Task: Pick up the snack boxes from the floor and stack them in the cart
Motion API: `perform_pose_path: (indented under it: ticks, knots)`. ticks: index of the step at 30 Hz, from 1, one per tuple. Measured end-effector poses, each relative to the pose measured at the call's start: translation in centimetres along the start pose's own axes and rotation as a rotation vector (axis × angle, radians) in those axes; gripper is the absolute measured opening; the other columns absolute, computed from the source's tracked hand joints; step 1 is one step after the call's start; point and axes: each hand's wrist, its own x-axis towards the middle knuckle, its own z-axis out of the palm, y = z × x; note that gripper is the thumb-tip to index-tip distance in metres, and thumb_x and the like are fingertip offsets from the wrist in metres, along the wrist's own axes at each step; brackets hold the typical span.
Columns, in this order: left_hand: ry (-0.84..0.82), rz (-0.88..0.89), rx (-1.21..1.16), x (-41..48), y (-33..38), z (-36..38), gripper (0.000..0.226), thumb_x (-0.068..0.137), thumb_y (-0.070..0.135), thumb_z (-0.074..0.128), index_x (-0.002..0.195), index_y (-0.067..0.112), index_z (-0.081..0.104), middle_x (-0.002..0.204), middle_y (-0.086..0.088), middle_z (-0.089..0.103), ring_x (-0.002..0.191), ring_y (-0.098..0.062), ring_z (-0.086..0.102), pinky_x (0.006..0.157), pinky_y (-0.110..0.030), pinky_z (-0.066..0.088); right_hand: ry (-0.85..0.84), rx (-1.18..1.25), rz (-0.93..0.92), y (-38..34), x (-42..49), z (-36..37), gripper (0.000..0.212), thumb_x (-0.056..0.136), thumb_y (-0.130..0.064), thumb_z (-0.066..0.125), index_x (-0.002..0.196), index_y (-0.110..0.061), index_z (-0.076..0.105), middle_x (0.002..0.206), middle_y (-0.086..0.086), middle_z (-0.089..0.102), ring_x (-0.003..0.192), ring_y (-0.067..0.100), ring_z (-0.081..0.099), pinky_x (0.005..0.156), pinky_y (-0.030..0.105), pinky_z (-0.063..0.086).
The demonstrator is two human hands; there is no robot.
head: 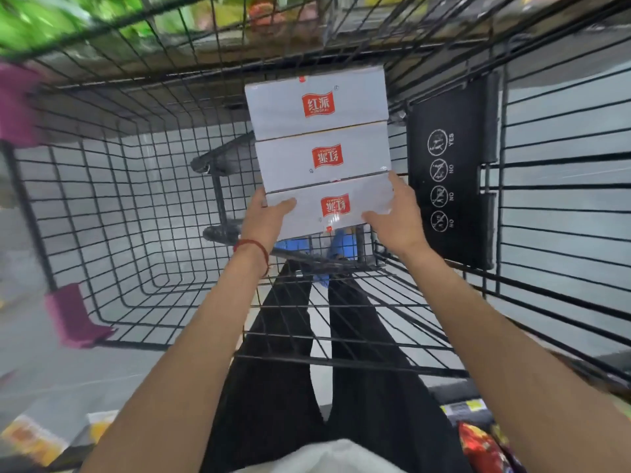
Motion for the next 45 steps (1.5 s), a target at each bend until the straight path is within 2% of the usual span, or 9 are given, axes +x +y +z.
perform_pose_path:
  ticks: [3, 5, 9, 15, 21, 26, 34, 40, 45]
  knots:
    - [-0.04, 0.041, 0.077, -2.6, 0.7, -1.5, 0.031, 0.096, 0.019, 0.062, 0.127, 0.025, 0.057, 0.124, 0.005, 0.064, 0.114, -0.019, 0.061, 0.088, -0.033, 0.049, 0.004, 0.002, 0.029, -1.0, -2.7, -0.4, 0.064, 0.093, -0.007, 0.072, 0.15, -0.013, 0.045, 0.154, 0.006, 0.043, 0.141, 0.021, 0.043, 0.114, 0.026, 0.033]
    - [-0.024, 0.054, 0.087, -4.4, 0.4, -2.6, 0.045, 0.095, 0.028, 0.063, 0.139, 0.029, 0.052, 0.138, 0.002, 0.058, 0.125, -0.019, 0.055, 0.105, -0.041, 0.044, -0.014, 0.028, 0.012, -1.8, -4.7, -0.7, 0.056, 0.097, -0.011, 0.068, 0.149, -0.015, 0.048, 0.152, 0.003, 0.046, 0.14, 0.02, 0.044, 0.11, 0.023, 0.041]
    - [0.026, 0.055, 0.018, -8.4, -0.9, -4.6, 0.056, 0.08, 0.051, 0.069, 0.133, 0.038, 0.056, 0.138, 0.002, 0.059, 0.13, -0.02, 0.054, 0.113, -0.05, 0.04, -0.139, 0.063, -0.063, -3.1, -8.6, -1.7, 0.043, 0.102, -0.016, 0.062, 0.144, -0.015, 0.053, 0.136, -0.003, 0.058, 0.112, 0.01, 0.059, 0.073, -0.002, 0.042]
    - [0.152, 0.119, -0.142, -14.8, -2.5, -4.7, 0.032, 0.095, 0.033, 0.064, 0.127, 0.03, 0.063, 0.129, 0.005, 0.064, 0.112, -0.012, 0.064, 0.101, -0.039, 0.05, -0.303, 0.041, -0.224, -4.0, -13.7, -3.1, 0.035, 0.101, -0.014, 0.062, 0.136, -0.019, 0.06, 0.122, -0.004, 0.068, 0.107, 0.0, 0.061, 0.102, 0.023, 0.047]
    - [0.244, 0.286, -0.317, -22.7, -4.9, -2.6, 0.026, 0.101, 0.018, 0.058, 0.127, 0.017, 0.063, 0.132, -0.004, 0.064, 0.118, -0.019, 0.063, 0.084, -0.017, 0.05, -0.437, 0.011, -0.394, -5.1, -18.1, -4.4, 0.035, 0.102, -0.015, 0.06, 0.137, -0.017, 0.06, 0.125, 0.001, 0.067, 0.105, 0.009, 0.062, 0.089, 0.024, 0.049]
    - [0.373, 0.329, -0.402, -30.3, -9.2, -3.1, 0.018, 0.101, 0.025, 0.059, 0.117, 0.026, 0.066, 0.128, -0.004, 0.067, 0.121, -0.025, 0.062, 0.101, -0.04, 0.048, -0.555, -0.034, -0.467, -5.6, -22.0, -4.9, 0.027, 0.103, -0.019, 0.061, 0.13, -0.019, 0.064, 0.111, -0.013, 0.066, 0.098, -0.009, 0.058, 0.076, 0.012, 0.045]
    - [0.531, 0.31, -0.58, -37.9, -17.4, -7.2, 0.016, 0.102, 0.022, 0.057, 0.114, 0.029, 0.064, 0.123, -0.002, 0.067, 0.115, -0.024, 0.064, 0.096, -0.036, 0.047, -0.704, -0.158, -0.6, -6.5, -29.4, 0.4, 0.029, 0.099, -0.017, 0.067, 0.128, -0.014, 0.067, 0.116, -0.001, 0.071, 0.097, 0.0, 0.064, 0.079, 0.005, 0.047]
    - [0.646, 0.299, -0.77, -40.3, -24.1, -12.0, 0.015, 0.101, 0.017, 0.056, 0.112, 0.025, 0.063, 0.115, 0.0, 0.067, 0.103, -0.018, 0.063, 0.088, -0.032, 0.044, -0.86, -0.199, -0.587, -6.5, -35.9, 8.5, 0.024, 0.097, -0.013, 0.069, 0.121, -0.019, 0.069, 0.117, 0.005, 0.073, 0.099, 0.01, 0.067, 0.087, 0.022, 0.049]
    - [0.772, 0.29, -0.869, -42.1, -31.0, -18.6, 0.015, 0.101, 0.018, 0.057, 0.108, 0.028, 0.065, 0.109, 0.007, 0.07, 0.102, -0.017, 0.067, 0.087, -0.031, 0.047, -0.953, -0.275, -0.598, -7.1, -42.6, 17.5, 0.026, 0.098, -0.012, 0.066, 0.122, -0.02, 0.067, 0.12, 0.006, 0.072, 0.096, 0.008, 0.066, 0.081, 0.018, 0.047]
